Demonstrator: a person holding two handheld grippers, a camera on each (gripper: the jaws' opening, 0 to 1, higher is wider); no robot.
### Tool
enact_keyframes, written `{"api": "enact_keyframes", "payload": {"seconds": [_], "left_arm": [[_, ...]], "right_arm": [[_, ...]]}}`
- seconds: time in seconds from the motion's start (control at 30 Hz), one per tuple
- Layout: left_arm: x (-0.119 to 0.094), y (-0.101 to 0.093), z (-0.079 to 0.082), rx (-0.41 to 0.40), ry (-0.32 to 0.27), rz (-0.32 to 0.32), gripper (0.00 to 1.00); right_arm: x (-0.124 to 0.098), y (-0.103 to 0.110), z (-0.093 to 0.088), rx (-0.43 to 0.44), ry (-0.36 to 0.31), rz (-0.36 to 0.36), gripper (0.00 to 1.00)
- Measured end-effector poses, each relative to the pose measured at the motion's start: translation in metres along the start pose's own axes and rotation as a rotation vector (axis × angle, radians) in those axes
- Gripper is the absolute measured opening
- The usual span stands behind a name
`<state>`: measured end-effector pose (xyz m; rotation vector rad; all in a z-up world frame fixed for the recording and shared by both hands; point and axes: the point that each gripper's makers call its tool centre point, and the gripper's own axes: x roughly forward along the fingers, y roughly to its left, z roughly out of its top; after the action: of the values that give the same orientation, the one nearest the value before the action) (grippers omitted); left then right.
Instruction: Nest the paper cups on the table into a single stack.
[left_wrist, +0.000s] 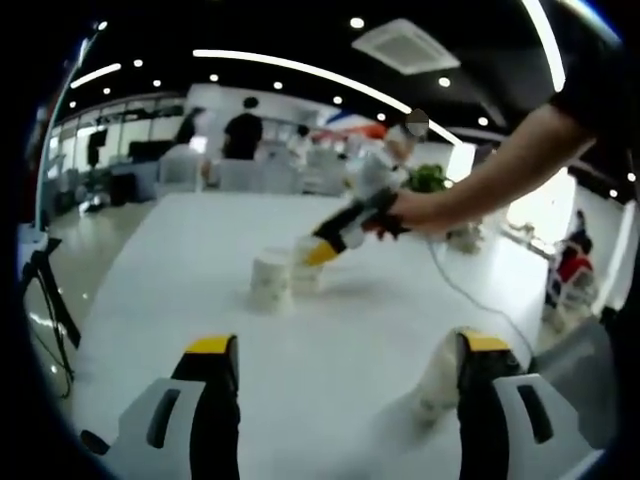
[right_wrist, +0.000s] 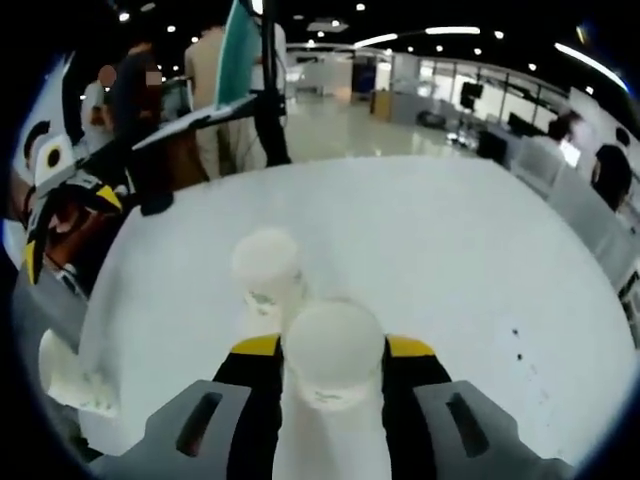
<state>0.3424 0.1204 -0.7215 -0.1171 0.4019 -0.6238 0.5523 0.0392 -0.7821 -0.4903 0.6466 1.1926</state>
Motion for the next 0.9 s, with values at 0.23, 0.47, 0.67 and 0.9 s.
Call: {"api": "enact_keyframes", "payload": {"seconds": [0.23, 0.47, 0.67, 0.9], "left_arm": [[0.001, -0.005, 0.006, 0.0, 0.001, -0.01, 0.89], [0.0, -0.014, 0.018, 0.019, 0.003, -0.038, 0.9], [-0.003, -0.024, 0.028, 0.066, 0.017, -0.064, 0.9], [-0.006, -0.031, 0.031, 0.078, 0.006, -0.093, 0.9]], "right_arm": [[-0.018, -0.006, 0.0, 0.023, -0.028, -0.024, 0.35], [-0.047, -0.002, 0.003, 0.046, -0.081, -0.053, 0.35], [-0.083, 0.004, 0.008, 0.045, -0.143, -0.099, 0.35], [-0.123, 0.027, 0.012, 0.06, -0.197, -0.137, 0.35]]}}
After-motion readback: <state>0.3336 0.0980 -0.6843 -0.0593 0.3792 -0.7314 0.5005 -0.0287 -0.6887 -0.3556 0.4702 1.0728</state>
